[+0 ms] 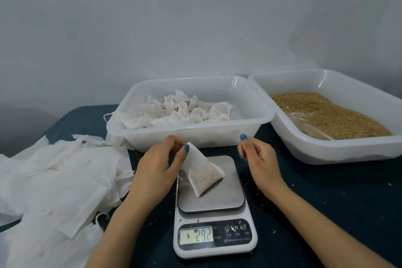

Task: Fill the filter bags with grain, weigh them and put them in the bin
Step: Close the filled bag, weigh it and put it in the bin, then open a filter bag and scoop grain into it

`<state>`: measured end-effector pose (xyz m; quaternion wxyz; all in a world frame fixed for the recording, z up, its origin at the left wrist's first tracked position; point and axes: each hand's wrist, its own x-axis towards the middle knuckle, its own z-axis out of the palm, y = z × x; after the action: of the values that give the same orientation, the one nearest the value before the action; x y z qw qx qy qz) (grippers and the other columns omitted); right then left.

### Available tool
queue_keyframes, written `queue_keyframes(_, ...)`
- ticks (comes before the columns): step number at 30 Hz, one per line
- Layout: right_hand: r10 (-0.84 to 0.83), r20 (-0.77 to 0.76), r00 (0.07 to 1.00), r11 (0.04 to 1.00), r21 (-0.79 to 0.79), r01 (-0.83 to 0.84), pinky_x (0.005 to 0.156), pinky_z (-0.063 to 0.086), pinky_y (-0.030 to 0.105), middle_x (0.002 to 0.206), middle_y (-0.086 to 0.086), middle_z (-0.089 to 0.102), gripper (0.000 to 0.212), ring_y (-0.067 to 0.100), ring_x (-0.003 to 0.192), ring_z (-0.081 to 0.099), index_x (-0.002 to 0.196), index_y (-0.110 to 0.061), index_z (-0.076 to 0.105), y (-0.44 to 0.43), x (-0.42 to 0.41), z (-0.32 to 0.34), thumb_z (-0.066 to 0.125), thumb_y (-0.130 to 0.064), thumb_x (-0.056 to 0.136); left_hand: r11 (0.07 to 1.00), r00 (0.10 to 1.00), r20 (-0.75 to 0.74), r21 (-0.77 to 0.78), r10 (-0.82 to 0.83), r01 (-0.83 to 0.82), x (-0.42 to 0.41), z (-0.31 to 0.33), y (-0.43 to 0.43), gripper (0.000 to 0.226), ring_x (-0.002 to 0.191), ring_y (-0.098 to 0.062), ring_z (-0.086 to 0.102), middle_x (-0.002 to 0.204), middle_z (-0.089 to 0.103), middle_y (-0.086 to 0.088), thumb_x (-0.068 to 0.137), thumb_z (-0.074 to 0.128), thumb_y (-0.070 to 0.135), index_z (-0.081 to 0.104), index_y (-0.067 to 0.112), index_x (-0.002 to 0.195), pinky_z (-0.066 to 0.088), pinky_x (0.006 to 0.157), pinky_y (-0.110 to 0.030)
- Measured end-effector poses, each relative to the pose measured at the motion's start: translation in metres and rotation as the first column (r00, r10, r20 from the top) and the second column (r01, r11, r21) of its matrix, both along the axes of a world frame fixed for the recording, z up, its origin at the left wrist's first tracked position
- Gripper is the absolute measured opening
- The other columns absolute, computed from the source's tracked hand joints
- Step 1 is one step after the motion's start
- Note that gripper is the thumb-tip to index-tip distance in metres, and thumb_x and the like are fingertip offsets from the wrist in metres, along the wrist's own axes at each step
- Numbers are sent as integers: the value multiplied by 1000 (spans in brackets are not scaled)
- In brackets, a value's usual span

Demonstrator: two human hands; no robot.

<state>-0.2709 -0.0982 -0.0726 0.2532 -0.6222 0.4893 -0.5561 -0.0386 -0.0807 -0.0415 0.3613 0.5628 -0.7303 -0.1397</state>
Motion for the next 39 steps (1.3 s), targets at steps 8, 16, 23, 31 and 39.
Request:
queue_keyframes(8,-8,0,1000,1000,-5,8,50,29,21,53,-3,43,46,8,50,34,54,-30,44,0,1,0,44,-26,100,994,994,-71,-78,-84,79,-10,-1,-1,9,73,-3,58,85,64,23,95,61,30,59,38,92,44,62,-25)
queue_keyframes(16,-27,21,999,1000,11,27,50,29,21,53,-3,44,43,6,50,34,54,-30,45,0,0,1,43,-33,97,974,830,-516,-184,-211,133,-13,27,5,8,58,-9,58,79,65,10,88,61,32,63,38,83,50,52,-22)
queue_keyframes(23,-12,51,999,1000,17,11,50,30,19,55,-3,45,47,6,51,35,55,-25,47,0,-1,3,45,-21,102,966,853,-471,-223,-227,134,-14,66,-32,16,80,-16,69,85,69,8,96,61,6,65,21,92,58,75,-26)
queue_keyframes(31,15,69,998,1000,17,-16,49,29,21,53,-3,44,40,7,50,35,56,-24,47,4,5,6,43,-41,92,937,948,-244,-327,-207,120,-40,85,-117,17,84,8,58,89,64,23,96,59,8,62,26,94,42,71,-6)
queue_keyframes(39,0,74,997,999,35,-2,50,29,25,54,0,44,43,9,51,34,56,-22,47,3,2,6,41,-48,90,949,911,292,204,-293,240,-43,39,-169,21,96,-18,64,90,64,8,90,61,4,61,25,84,44,75,-19)
